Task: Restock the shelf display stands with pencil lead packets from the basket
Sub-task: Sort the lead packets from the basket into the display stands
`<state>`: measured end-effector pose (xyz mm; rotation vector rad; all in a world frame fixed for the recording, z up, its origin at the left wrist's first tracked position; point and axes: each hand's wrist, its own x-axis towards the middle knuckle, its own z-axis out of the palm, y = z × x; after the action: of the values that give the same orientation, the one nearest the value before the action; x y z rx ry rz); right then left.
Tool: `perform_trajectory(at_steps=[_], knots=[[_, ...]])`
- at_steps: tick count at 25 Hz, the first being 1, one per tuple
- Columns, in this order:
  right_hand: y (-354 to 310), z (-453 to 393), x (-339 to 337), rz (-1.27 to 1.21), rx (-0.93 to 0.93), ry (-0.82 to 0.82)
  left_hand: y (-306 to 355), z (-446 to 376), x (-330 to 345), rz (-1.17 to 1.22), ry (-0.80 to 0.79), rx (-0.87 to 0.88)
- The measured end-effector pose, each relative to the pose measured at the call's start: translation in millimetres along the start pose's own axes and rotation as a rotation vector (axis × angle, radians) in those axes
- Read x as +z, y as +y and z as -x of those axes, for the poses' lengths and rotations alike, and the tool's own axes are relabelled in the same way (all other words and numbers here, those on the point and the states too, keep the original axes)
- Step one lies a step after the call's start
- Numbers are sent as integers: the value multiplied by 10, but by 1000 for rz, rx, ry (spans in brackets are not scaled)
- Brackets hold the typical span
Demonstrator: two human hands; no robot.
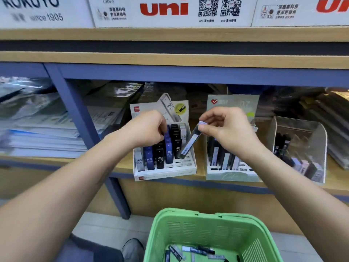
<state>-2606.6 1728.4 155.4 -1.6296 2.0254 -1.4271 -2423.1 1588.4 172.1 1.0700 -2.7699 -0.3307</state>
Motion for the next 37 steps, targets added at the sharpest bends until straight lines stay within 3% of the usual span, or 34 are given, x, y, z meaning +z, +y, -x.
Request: perform_trajectory(at_steps=[5, 12, 18, 24, 32, 37], knots=[[-81, -55, 76, 119, -43, -52, -185, 110, 63, -104, -37, 91], [62, -31, -611, 2, 109, 51, 561, -39, 176, 7, 33, 326], [264, 68, -1067, 14, 163, 140, 979, -223, 404, -145, -59, 479], [530, 84, -1186, 288, 133, 190, 1121, -399, 509, -103, 3, 477], [778, -24, -1161, 254, 134, 131, 1278, -544, 611, -79, -120, 448], [770, -11, -1129, 265, 120, 80, 1213, -564, 380, 37, -113, 353]])
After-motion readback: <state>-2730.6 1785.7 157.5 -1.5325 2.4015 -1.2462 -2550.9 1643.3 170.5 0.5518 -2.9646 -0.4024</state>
